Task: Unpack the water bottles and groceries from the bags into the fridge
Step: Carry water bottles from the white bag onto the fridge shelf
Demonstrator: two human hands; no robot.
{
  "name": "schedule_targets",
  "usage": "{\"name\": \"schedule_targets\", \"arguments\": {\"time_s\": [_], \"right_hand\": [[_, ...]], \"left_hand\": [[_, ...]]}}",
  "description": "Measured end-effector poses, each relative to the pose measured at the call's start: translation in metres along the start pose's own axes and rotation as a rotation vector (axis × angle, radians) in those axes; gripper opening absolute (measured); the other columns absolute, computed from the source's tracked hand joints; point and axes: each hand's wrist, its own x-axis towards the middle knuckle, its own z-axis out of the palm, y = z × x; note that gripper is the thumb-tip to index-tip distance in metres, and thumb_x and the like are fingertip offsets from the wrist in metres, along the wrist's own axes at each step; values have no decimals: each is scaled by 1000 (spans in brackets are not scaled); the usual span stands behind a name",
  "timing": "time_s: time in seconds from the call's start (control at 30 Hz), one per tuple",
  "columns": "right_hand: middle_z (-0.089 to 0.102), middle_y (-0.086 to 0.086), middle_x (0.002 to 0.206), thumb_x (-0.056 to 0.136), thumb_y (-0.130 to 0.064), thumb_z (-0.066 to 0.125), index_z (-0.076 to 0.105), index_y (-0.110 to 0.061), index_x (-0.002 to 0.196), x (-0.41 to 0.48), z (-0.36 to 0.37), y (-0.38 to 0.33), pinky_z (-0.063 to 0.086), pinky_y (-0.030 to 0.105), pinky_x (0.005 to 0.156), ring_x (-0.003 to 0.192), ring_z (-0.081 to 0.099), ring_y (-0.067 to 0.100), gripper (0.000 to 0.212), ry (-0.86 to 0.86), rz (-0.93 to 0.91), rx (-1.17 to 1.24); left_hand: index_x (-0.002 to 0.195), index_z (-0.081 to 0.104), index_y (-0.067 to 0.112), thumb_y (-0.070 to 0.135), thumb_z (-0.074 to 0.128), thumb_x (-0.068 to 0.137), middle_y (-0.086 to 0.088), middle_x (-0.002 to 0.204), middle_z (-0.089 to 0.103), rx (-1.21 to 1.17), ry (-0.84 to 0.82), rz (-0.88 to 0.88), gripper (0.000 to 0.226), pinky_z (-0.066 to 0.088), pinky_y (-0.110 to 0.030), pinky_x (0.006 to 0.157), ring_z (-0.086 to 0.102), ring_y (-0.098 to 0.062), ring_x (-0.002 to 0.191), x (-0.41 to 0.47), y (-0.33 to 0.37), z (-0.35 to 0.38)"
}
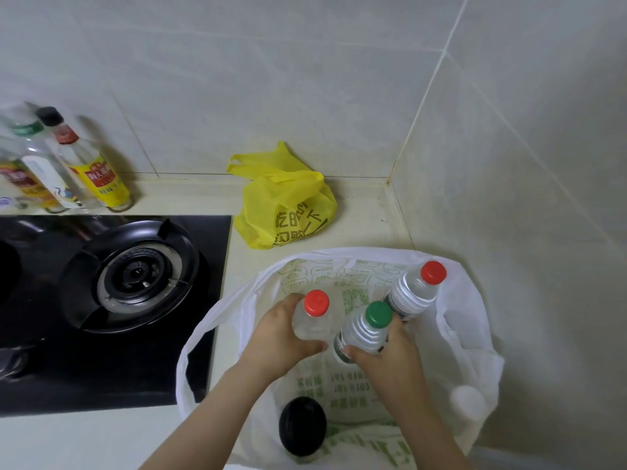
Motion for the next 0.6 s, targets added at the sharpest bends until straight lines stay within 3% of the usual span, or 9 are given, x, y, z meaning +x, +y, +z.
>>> {"name": "schedule_targets", "arguments": {"time_s": [0.17,0.27,0.37,0.5,0.6], "right_hand": [[64,-16,87,67,-22,82,57,-28,104,0,1,2,50,29,78,86,62,6,46,25,26,-43],[66,-16,87,62,-25,82,59,-31,108,-4,0,2,53,32,80,85,62,4,51,34,29,-64],[68,-16,80,59,-26,81,61,-33,99,-10,-3,-5,53,30,73,78,63,0,46,58,6,-47],[68,-17,80,57,-26,83,62,-33,94,-16,-10,-25,48,22,67,78,62,-2,44,80,-36,4],[69,-18,80,53,-31,83,63,-35,91,-22,-18,-47,46,21,66,75,63,-4,43,123,-114,49]], "left_hand": [[109,58,27,29,85,60,13,98,63,-1,7,31,55,43,-15,72,58,-7,88,-3,1,-3],[97,59,28,28,83,58,12,89,63,-3,2,35,45,45,-18,68,59,-8,81,-9,3,-9],[84,56,33,31,81,55,13,79,62,-20,14,35,38,46,-18,63,59,-5,75,-17,6,-19],[85,59,33,35,82,55,15,78,64,-44,75,74,38,47,-19,63,59,-1,74,-29,17,-38],[91,63,34,32,83,54,15,84,68,-94,140,134,42,54,-29,71,63,-1,79,-36,29,-57]]}}
